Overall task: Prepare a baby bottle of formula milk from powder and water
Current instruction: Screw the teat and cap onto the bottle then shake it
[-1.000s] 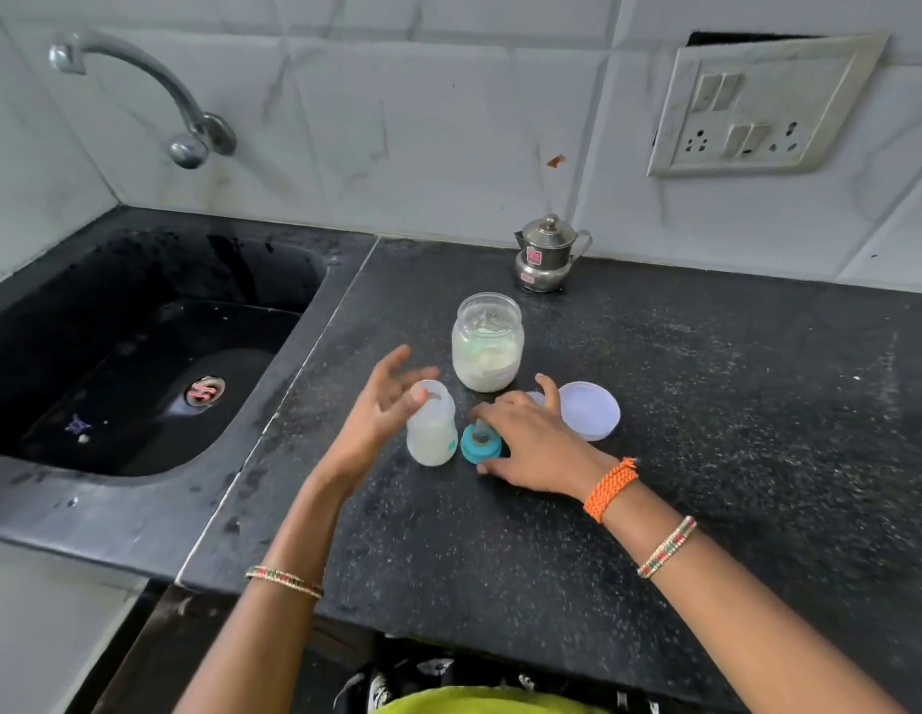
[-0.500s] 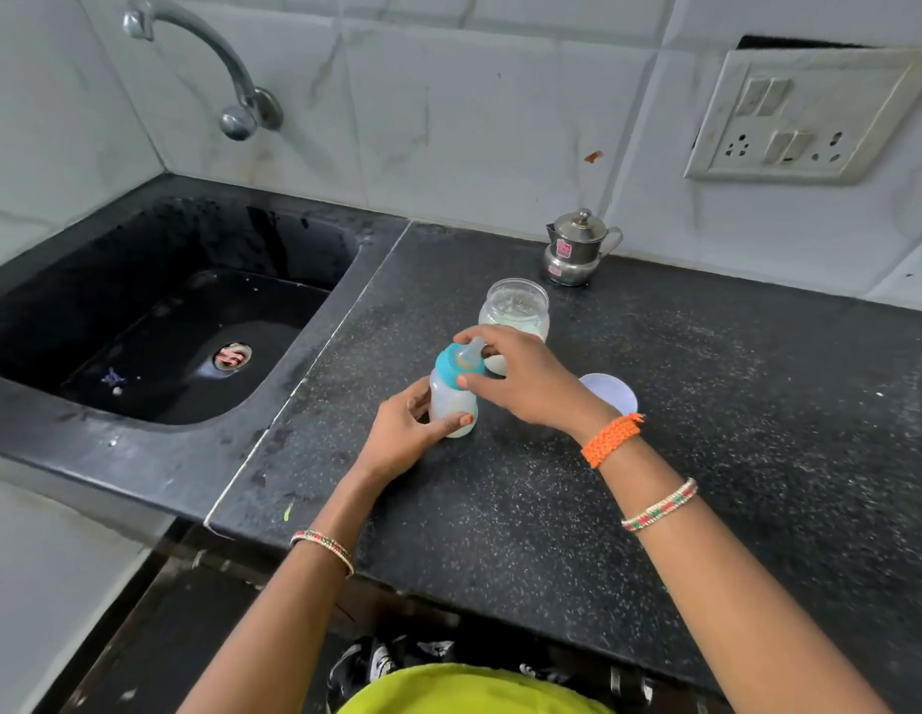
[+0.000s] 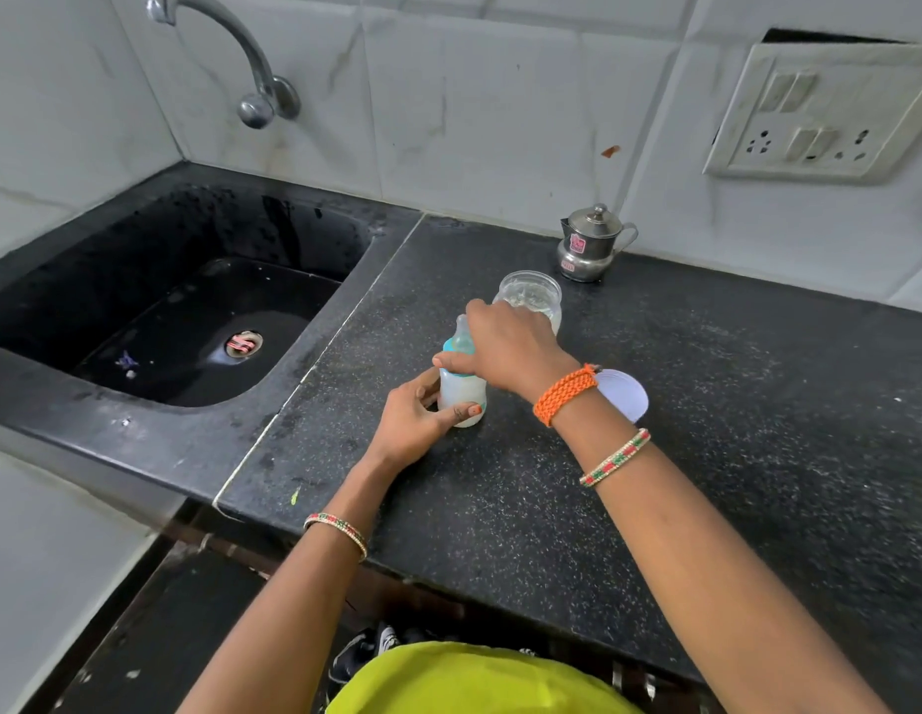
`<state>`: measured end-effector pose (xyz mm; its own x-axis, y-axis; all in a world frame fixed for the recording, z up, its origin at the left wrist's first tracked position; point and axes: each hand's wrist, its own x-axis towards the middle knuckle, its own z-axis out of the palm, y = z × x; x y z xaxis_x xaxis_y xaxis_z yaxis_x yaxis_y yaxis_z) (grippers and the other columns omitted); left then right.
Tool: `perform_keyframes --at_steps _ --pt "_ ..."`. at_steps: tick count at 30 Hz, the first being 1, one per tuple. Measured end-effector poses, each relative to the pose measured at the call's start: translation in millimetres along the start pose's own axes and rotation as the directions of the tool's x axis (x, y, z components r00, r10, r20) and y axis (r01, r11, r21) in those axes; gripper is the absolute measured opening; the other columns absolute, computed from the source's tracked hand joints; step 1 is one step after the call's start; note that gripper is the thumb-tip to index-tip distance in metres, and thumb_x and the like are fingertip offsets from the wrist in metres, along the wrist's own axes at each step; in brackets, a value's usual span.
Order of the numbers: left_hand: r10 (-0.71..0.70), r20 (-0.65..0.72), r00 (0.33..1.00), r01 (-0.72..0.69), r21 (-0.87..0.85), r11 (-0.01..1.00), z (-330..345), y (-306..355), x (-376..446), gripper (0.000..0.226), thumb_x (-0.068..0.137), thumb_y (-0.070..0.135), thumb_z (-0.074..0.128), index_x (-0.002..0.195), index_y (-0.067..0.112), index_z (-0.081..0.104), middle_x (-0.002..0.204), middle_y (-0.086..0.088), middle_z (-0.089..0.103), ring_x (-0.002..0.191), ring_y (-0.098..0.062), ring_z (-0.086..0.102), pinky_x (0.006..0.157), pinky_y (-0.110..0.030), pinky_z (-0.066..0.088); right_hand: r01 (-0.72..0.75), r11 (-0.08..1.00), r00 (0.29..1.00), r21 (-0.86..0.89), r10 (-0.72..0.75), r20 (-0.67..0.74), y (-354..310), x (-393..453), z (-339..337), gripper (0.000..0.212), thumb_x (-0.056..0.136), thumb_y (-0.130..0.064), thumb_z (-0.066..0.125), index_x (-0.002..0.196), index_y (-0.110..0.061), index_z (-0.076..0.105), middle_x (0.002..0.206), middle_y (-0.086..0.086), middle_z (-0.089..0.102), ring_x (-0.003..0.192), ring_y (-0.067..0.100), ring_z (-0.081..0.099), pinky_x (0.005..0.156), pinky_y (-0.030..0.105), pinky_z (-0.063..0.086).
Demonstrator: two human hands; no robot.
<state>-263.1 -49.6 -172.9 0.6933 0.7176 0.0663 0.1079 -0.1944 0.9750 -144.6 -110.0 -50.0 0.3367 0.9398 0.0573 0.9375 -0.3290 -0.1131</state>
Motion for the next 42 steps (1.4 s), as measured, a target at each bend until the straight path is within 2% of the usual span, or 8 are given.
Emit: perform_keyframes --at_steps 11,16,21,24,26,29,38,42 --pt "-0.026 0.024 0.999 0.026 -0.025 0.999 -2 -4 5 0.04 0.074 0.018 0.08 0.105 0.037 0.062 0.103 0.017 0.071 0.098 0.0 0.067 0.084 -0.015 0.052 0.002 0.987 0.988 0.159 -0.026 0.15 -2 2 -10 0.043 0.076 -0.012 0.074 0.115 -0.016 0.057 0.12 0.01 0.056 0.102 0.026 0.058 0.07 0.031 0.043" --pt "-0.021 0.024 0.999 0.022 -0.017 1.0 -1 -3 4 0.042 0.076 0.02 0.08 0.108 0.038 0.06 0.107 0.016 0.07 0.102 -0.001 0.066 0.088 -0.019 0.051 -0.072 0.997 0.995 0.005 0.073 -0.063 -9 4 -11 0.05 0.08 -0.057 0.064 0.084 -0.008 0.055 0.093 0.012 0.062 0.082 0.029 0.06 0.059 0.034 0.039" --pt "-0.033 0.031 0.999 0.034 -0.029 0.999 -2 -1 1 0.041 0.074 0.025 0.08 0.102 0.046 0.059 0.099 0.033 0.068 0.099 0.009 0.063 0.078 -0.003 0.045 -0.13 0.987 0.992 0.097 0.128 0.019 3 -1 -18 0.069 0.077 -0.08 0.043 0.053 -0.014 0.042 0.057 0.001 0.05 0.056 0.02 0.05 0.05 0.029 0.04" --pt "-0.037 0.027 0.999 0.038 -0.047 0.998 -1 -3 2 0.04 0.072 0.026 0.082 0.101 0.045 0.061 0.1 0.032 0.068 0.1 0.008 0.064 0.08 -0.007 0.046 -0.046 0.993 0.991 0.111 0.06 -0.124 9 -1 -27 0.045 0.079 -0.059 0.064 0.065 -0.018 0.052 0.068 -0.004 0.051 0.07 0.02 0.053 0.048 0.025 0.025" --pt "-0.031 0.018 0.999 0.031 -0.046 0.998 0 -4 3 0.041 0.071 0.025 0.083 0.102 0.045 0.062 0.102 0.027 0.07 0.102 0.002 0.065 0.085 -0.013 0.049 0.065 0.97 0.998 0.236 -0.062 -0.019 12 2 -29 0.02 0.08 -0.032 0.072 0.094 -0.024 0.062 0.091 -0.003 0.056 0.088 0.019 0.056 0.057 0.026 0.034" --pt "-0.02 0.009 1.0 0.02 -0.054 0.998 0 -9 5 0.04 0.069 0.028 0.083 0.102 0.042 0.064 0.105 0.017 0.072 0.103 -0.004 0.067 0.091 -0.024 0.052 0.104 0.944 0.965 0.314 -0.173 0.198 9 0 -23 0.051 0.079 -0.007 0.069 0.124 -0.026 0.056 0.115 0.003 0.056 0.095 0.016 0.053 0.066 0.019 0.041" --pt "-0.02 0.019 1.0 0.02 -0.051 0.998 -1 -9 5 0.046 0.073 0.024 0.082 0.115 0.025 0.062 0.111 0.008 0.071 0.104 -0.006 0.066 0.095 -0.031 0.052 -0.095 0.972 0.98 0.217 0.129 -0.151 -7 -8 0 0.071 0.08 -0.069 0.052 0.11 -0.005 0.045 0.093 0.012 0.064 0.085 0.03 0.064 0.056 0.033 0.037" --pt "-0.038 0.018 0.999 0.039 -0.062 0.997 -1 -7 5 0.043 0.073 0.021 0.082 0.108 0.037 0.062 0.107 0.016 0.071 0.104 -0.003 0.066 0.092 -0.023 0.052 0.05 0.978 0.999 0.205 -0.051 -0.001 5 -6 -11 0.053 0.082 -0.032 0.069 0.126 -0.017 0.044 0.116 0.008 0.055 0.107 0.026 0.05 0.075 0.03 0.036"
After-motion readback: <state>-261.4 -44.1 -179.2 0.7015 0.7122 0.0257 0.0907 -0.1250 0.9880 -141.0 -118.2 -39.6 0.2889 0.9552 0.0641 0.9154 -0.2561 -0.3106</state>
